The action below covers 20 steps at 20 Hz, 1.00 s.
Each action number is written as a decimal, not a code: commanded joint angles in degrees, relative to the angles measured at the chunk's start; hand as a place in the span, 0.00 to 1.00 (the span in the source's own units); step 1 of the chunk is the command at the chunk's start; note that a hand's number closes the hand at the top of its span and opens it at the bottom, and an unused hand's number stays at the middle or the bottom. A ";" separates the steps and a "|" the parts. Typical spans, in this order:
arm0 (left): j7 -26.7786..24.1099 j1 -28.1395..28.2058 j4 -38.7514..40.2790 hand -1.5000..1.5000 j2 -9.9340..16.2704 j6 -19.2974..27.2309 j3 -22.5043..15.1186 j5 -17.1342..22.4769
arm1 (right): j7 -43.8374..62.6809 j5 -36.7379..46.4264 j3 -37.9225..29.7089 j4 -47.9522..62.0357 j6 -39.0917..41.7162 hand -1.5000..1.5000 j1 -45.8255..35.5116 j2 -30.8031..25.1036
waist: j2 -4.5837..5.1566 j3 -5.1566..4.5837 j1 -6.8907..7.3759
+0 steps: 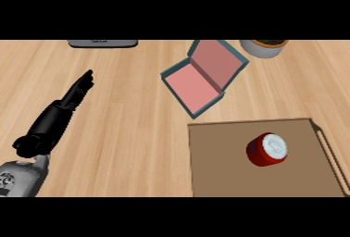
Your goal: Pick the can from the tray and place it in the cardboard box
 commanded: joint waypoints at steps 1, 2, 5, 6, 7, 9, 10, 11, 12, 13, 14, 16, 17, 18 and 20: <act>0.16 -2.53 1.23 0.50 -1.58 0.15 -0.81 -1.71 | 7.04 -3.83 3.43 -2.77 7.46 0.00 -3.76 -2.94 | 0.33 0.08 1.40; 1.39 -3.30 0.47 0.50 -2.80 0.60 -1.75 -1.85 | 13.09 -6.04 3.90 -5.78 7.82 0.00 -6.85 -4.18 | 0.38 0.01 1.97; -2.21 -3.39 3.57 0.50 -1.89 -2.45 -0.39 -0.57 | 18.69 -6.40 8.91 -5.16 10.44 0.00 -12.51 -4.82 | 0.93 -0.08 3.96; 1.77 -5.55 2.51 0.50 -2.41 -2.67 -0.73 -0.28 | 19.94 -6.81 9.78 -3.50 11.39 0.00 -13.38 -3.62 | 0.65 0.04 3.04; 0.55 -3.55 1.25 0.50 -3.50 -0.70 -2.27 -2.55 | 22.61 -10.12 9.10 -3.01 13.35 0.00 -16.40 -4.67 | 0.68 -0.01 3.78; 0.79 -6.97 4.22 0.50 -3.86 -1.68 -1.78 -2.50 | 25.89 -10.30 12.89 -3.25 13.39 0.00 -19.62 -2.96 | 0.97 -0.05 3.96; 0.86 -6.76 3.23 0.50 -3.84 -2.27 -1.25 -1.33 | 28.06 -12.47 12.58 -3.05 14.58 0.00 -21.97 -4.04 | 0.95 -0.11 4.53; 1.46 -8.62 5.28 0.50 -3.81 -2.08 -0.77 -1.87 | 28.30 -11.39 15.80 -3.19 13.50 0.00 -21.83 -2.07 | 1.11 -0.10 4.46; -0.52 -3.80 3.03 0.50 -2.98 -2.67 -1.13 -1.93 | 29.01 -11.38 16.66 -2.49 13.32 0.00 -22.04 -1.15 | 0.69 -0.04 4.23; -0.38 -3.80 2.07 0.50 -3.69 -2.26 -1.59 -2.19 | 29.53 -9.85 18.60 -1.32 12.67 0.00 -22.77 0.00 | 0.72 -0.03 4.45; 1.53 -5.38 2.50 0.50 -3.96 -2.21 -1.54 -2.08 | 32.07 -11.05 18.75 -0.89 12.10 0.00 -25.65 0.65 | 0.82 -0.08 4.83; -1.81 -4.53 4.17 0.50 -4.88 -1.51 -1.50 -3.34 | 33.35 -10.31 21.68 -1.63 12.33 0.00 -27.09 2.48 | 0.63 -0.06 3.67; -0.22 -5.35 4.35 0.50 -3.01 -4.05 -0.13 -1.35 | 32.11 -9.40 23.92 1.71 12.58 0.00 -28.18 5.02 | 0.85 -0.05 4.49; 0.10 -4.26 2.57 0.50 -2.29 -3.50 0.74 -1.58 | 32.52 -9.66 23.51 1.84 12.46 0.00 -27.86 5.12 | 0.41 0.03 3.32; -0.53 -3.68 3.25 0.50 -4.74 -1.85 -1.54 -3.75 | 33.14 -8.99 25.91 6.27 13.77 0.00 -32.48 8.35 | 0.67 -0.01 4.14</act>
